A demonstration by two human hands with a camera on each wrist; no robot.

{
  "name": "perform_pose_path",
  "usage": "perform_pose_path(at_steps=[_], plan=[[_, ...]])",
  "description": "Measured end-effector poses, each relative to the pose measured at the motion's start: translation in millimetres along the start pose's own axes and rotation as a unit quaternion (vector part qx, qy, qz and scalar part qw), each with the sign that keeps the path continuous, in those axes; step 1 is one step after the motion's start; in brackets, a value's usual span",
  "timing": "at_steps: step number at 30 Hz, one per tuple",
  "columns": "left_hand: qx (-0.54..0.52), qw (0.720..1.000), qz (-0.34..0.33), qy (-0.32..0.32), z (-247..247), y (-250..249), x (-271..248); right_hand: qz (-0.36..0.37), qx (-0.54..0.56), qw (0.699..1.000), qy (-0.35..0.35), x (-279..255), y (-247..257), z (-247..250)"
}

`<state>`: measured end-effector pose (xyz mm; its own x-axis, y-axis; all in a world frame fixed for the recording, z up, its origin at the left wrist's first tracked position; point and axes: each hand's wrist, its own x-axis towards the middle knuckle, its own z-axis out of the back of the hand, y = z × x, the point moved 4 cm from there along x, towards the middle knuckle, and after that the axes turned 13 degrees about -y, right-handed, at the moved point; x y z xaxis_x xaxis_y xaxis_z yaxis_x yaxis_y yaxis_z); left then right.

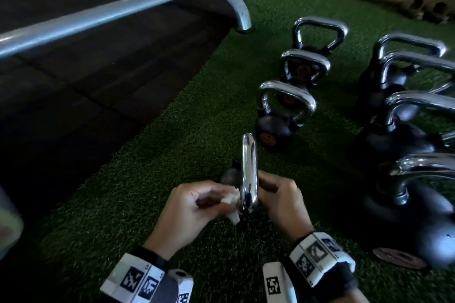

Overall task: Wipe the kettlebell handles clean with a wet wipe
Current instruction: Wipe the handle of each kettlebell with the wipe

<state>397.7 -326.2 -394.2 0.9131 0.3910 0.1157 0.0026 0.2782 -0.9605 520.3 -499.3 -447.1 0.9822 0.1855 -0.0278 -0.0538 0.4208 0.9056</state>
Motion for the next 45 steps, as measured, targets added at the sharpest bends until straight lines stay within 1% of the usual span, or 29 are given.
perform_pose_path(at_steps=[1, 2, 4, 5, 6, 7, 9, 10, 12, 14, 16, 18, 20, 21, 23, 24, 25, 26, 27, 28, 30, 33, 36, 39, 42, 44, 45], plan=[[-0.014, 0.999, 0.023, -0.021, 4, 1, 2, 0.008, 0.0, 1.0, -0.023, 0, 10, 9], [-0.034, 0.997, 0.04, -0.05, 8, -1, 3, 0.027, -0.003, 0.998, -0.062, 0, 22, 20], [-0.099, 0.987, 0.071, -0.108, 12, -7, 7, 0.092, 0.017, 0.987, -0.132, -9, 51, 42], [-0.145, 0.976, 0.09, -0.132, 13, -10, 8, 0.125, 0.042, 0.982, -0.136, -15, 66, 48], [-0.193, 0.964, 0.11, -0.149, 12, -14, 9, 0.152, 0.067, 0.979, -0.116, -22, 80, 51], [-0.236, 0.951, 0.126, -0.157, 11, -17, 11, 0.172, 0.087, 0.978, -0.081, -28, 93, 51], [-0.293, 0.934, 0.137, -0.149, 7, -25, 14, 0.202, 0.099, 0.974, -0.02, -37, 107, 45], [-0.305, 0.933, 0.134, -0.137, 5, -29, 15, 0.214, 0.098, 0.972, -0.009, -38, 109, 42], [-0.307, 0.937, 0.123, -0.114, 1, -37, 15, 0.22, 0.108, 0.969, -0.017, -38, 109, 39], [-0.289, 0.947, 0.103, -0.098, -3, -42, 15, 0.215, 0.134, 0.967, -0.034, -37, 107, 40], [-0.241, 0.964, 0.064, -0.095, -2, -47, 16, 0.215, 0.149, 0.964, -0.043, -38, 108, 41], [-0.22, 0.973, 0.032, -0.07, 0, -51, 18, 0.214, 0.151, 0.964, -0.045, -39, 109, 43], [-0.225, 0.973, 0.024, -0.033, 2, -50, 20, 0.2, 0.154, 0.967, -0.037, -36, 109, 46], [-0.212, 0.977, 0.025, -0.027, 4, -47, 21, 0.189, 0.161, 0.968, -0.041, -32, 107, 48], [-0.107, 0.993, 0.026, -0.037, 7, -27, 25, 0.155, 0.176, 0.969, -0.072, -18, 98, 57], [-0.04, 0.998, 0.037, -0.024, 6, -14, 27, 0.132, 0.174, 0.972, -0.091, -10, 91, 60], [0.014, 0.998, 0.053, 0.018, 2, 1, 28, 0.111, 0.16, 0.975, -0.105, -2, 83, 61], [0.056, 0.993, 0.063, 0.078, -4, 14, 28, 0.096, 0.134, 0.98, -0.11, 7, 74, 60], [0.093, 0.987, 0.053, 0.123, -12, 28, 28, 0.085, 0.103, 0.985, -0.107, 14, 65, 56], [0.125, 0.982, 0.02, 0.14, -21, 37, 30, 0.078, 0.074, 0.989, -0.099, 20, 59, 49], [0.152, 0.981, -0.036, 0.112, -39, 47, 37, 0.072, 0.033, 0.994, -0.073, 30, 50, 33], [0.152, 0.985, -0.069, 0.05, -54, 50, 45, 0.065, 0.001, 0.997, -0.046, 38, 46, 11], [0.157, 0.983, -0.088, 0.027, -50, 50, 48, 0.058, 0.004, 0.998, -0.04, 44, 45, 1], [0.111, 0.989, -0.09, 0.033, -45, 50, 50, 0.088, 0.001, 0.995, -0.055, 51, 52, 2], [0.1, 0.989, -0.098, 0.056, -44, 51, 53, 0.131, 0.044, 0.986, -0.096, 56, 60, 9], [0.087, 0.989, -0.095, 0.067, -43, 52, 53, 0.133, 0.06, 0.985, -0.092, 56, 56, 7], [0.084, 0.99, -0.093, 0.071, -42, 52, 54, 0.119, 0.063, 0.988, -0.082, 56, 53, 5]])
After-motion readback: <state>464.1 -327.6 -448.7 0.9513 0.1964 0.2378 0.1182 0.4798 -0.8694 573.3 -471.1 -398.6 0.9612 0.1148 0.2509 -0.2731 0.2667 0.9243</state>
